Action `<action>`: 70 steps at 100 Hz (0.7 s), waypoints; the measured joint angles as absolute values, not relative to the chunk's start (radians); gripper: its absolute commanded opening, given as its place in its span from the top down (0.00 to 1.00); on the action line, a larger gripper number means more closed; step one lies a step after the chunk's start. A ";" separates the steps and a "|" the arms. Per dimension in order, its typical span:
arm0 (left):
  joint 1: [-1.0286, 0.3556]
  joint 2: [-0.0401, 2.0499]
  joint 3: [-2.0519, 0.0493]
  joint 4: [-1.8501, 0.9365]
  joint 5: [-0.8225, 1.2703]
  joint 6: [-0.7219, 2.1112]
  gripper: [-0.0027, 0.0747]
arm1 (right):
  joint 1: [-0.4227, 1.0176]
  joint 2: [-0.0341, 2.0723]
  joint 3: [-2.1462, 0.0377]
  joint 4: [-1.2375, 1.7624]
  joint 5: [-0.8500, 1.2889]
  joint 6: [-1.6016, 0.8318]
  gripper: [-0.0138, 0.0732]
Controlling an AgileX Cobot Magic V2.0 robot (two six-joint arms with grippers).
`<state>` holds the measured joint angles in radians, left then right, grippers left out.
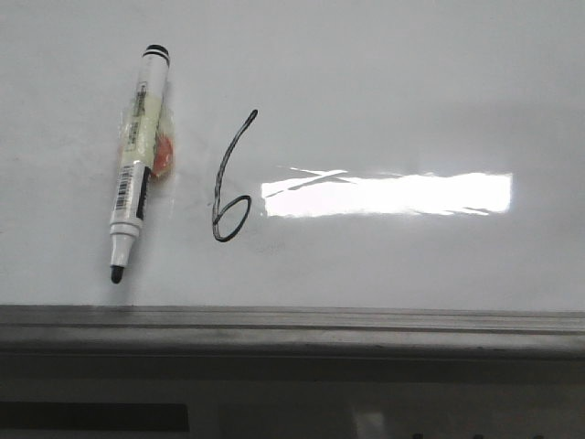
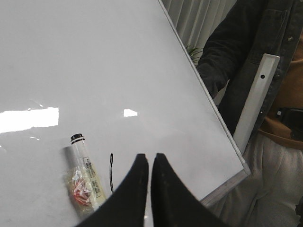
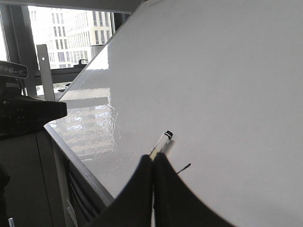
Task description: Write number 6 on whiteboard
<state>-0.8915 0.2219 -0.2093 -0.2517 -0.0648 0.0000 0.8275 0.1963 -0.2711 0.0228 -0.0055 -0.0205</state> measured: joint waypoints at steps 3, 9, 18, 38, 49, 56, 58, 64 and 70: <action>-0.891 0.222 -0.209 -0.252 -0.065 0.000 0.99 | 0.827 0.196 -0.271 0.023 -0.005 -0.021 0.92; -0.891 0.222 -0.208 -0.252 -0.065 0.000 0.99 | 0.827 0.196 -0.271 0.023 -0.005 -0.021 0.92; -0.885 0.222 -0.187 -0.250 -0.063 0.000 0.99 | 0.827 0.196 -0.271 0.023 -0.005 -0.021 0.92; -0.753 0.222 -0.126 -0.212 -0.011 0.000 0.99 | 0.827 0.196 -0.271 0.023 -0.005 -0.021 0.92; -0.625 0.194 -0.110 -0.110 0.000 0.000 0.99 | 0.827 0.196 -0.271 0.023 -0.005 -0.021 0.92; -0.545 0.150 -0.092 -0.057 0.000 0.000 0.99 | 0.827 0.196 -0.271 0.023 -0.005 -0.021 0.92; -0.528 0.136 -0.085 -0.047 0.000 0.000 0.99 | 0.827 0.196 -0.271 0.023 -0.007 -0.021 0.92; -0.450 0.103 -0.058 -0.031 0.000 0.000 0.99 | 0.827 0.196 -0.271 0.023 -0.007 -0.021 0.92; -0.367 0.077 -0.032 -0.026 0.005 0.000 0.99 | 0.827 0.196 -0.271 0.023 -0.007 -0.021 0.92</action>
<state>-0.3668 0.0772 -0.0317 -0.0263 0.0054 0.0000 0.8275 0.1963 -0.2711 0.0228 -0.0068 -0.0205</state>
